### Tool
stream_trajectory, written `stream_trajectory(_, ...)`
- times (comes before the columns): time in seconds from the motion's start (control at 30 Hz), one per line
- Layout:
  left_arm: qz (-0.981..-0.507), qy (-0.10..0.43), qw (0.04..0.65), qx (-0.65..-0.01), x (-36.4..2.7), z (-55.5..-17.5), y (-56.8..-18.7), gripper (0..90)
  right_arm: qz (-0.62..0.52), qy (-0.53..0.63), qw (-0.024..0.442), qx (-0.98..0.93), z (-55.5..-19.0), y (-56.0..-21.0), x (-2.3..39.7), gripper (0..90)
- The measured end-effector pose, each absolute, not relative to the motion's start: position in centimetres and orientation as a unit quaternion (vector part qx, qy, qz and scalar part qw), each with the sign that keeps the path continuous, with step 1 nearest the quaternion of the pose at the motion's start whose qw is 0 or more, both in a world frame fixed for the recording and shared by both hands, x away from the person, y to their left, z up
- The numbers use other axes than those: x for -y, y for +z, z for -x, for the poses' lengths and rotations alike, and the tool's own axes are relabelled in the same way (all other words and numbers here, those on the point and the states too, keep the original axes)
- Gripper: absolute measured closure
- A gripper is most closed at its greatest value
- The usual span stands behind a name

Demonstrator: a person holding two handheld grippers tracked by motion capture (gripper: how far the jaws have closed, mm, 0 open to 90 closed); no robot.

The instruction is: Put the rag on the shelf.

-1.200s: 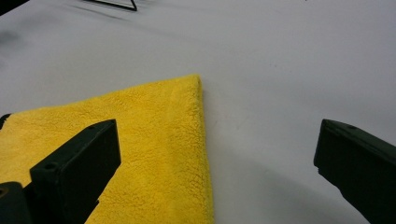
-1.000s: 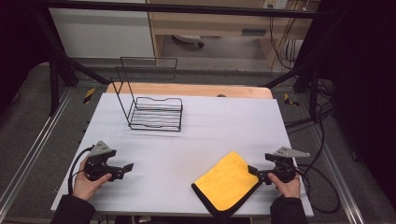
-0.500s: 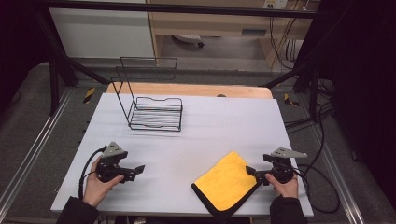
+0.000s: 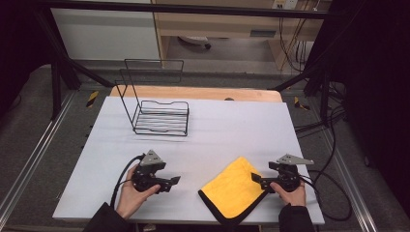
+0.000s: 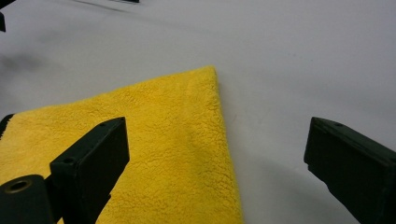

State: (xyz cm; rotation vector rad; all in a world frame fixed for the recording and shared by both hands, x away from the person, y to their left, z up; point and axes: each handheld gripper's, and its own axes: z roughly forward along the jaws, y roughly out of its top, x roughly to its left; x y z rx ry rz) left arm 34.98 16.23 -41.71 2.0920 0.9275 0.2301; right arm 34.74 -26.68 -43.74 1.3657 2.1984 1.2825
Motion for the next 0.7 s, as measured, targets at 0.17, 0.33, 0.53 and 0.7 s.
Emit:
stream_trajectory(0.17, -0.839, 0.072, 0.404, -0.359, -13.3, -35.1, -42.1, 31.7, -0.471, 0.428, 0.135, -0.759, -34.9, -43.7, 26.3, 5.9)
stream_trajectory(0.33, -0.849, 0.057, 0.396, -0.347, -10.9, -34.8, -42.3, 37.4, -0.473, 0.419, 0.13, -0.764, -35.1, -44.0, 26.1, 8.5)
stream_trajectory(0.53, -0.859, 0.028, 0.385, -0.337, -9.2, -34.6, -43.1, 48.7, -0.473, 0.4, 0.127, -0.775, -35.5, -44.5, 25.7, 21.7)
stream_trajectory(0.7, -0.868, 0.019, 0.373, -0.328, -8.0, -34.0, -43.8, 57.7, -0.482, 0.386, 0.123, -0.777, -35.6, -44.7, 25.5, 38.7)
